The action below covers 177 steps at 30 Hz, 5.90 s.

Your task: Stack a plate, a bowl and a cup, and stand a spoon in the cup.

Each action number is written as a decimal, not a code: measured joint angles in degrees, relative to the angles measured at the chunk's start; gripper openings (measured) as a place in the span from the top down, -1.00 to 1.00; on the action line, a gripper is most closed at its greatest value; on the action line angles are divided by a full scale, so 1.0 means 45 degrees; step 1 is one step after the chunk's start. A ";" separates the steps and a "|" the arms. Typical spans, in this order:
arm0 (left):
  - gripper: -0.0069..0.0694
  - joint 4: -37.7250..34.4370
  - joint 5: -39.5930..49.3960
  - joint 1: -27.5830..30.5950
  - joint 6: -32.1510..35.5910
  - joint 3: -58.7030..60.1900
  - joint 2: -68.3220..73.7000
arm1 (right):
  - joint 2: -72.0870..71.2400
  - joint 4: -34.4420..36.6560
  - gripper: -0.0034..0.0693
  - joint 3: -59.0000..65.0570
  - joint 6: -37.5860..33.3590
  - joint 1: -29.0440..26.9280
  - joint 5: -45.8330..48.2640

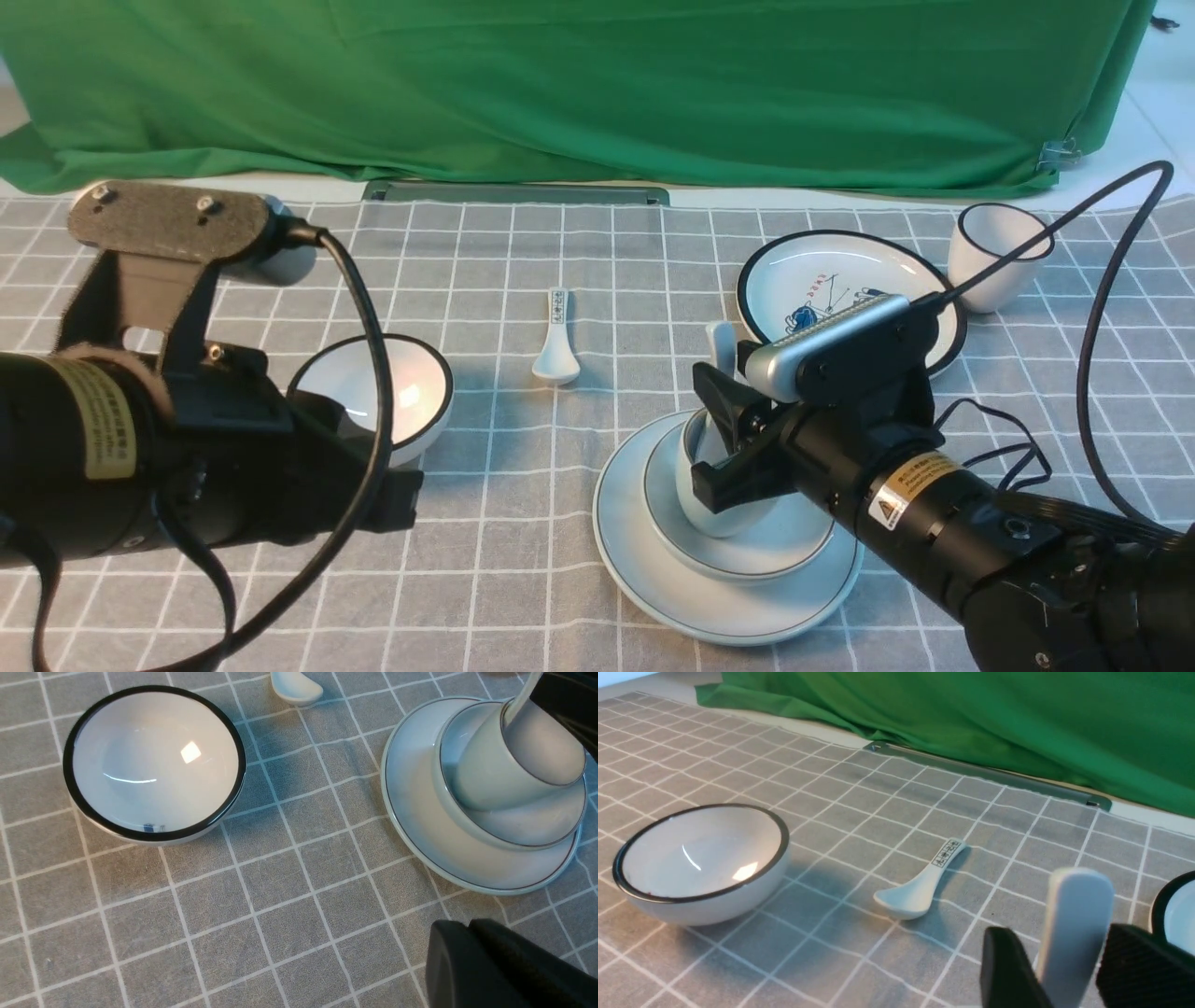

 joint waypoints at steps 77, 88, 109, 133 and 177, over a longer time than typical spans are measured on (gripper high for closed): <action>0.79 -0.3267 -0.4448 0.1727 0.6447 0.5407 -1.0644 | -2.0555 -0.1594 0.66 0.3715 0.0926 -0.4428 1.5428; 0.78 -0.4166 -0.6210 0.7425 0.7082 1.0871 -1.2637 | -2.0555 -0.1594 0.60 0.3715 0.0958 -0.4428 1.5428; 0.77 -0.3690 -0.6180 0.7782 0.7082 1.0915 -1.2637 | -2.0555 -0.1594 0.49 0.3726 0.1009 -0.4428 1.5428; 0.77 -0.3513 -0.6194 0.7782 0.7094 1.0915 -1.2637 | -2.1142 -0.1679 0.34 0.5777 -0.2260 -0.8414 1.5639; 0.77 -0.3497 -0.6208 0.7782 0.7094 1.0915 -1.2641 | -2.1190 -0.1639 0.24 0.7546 -0.2095 -0.9112 1.5101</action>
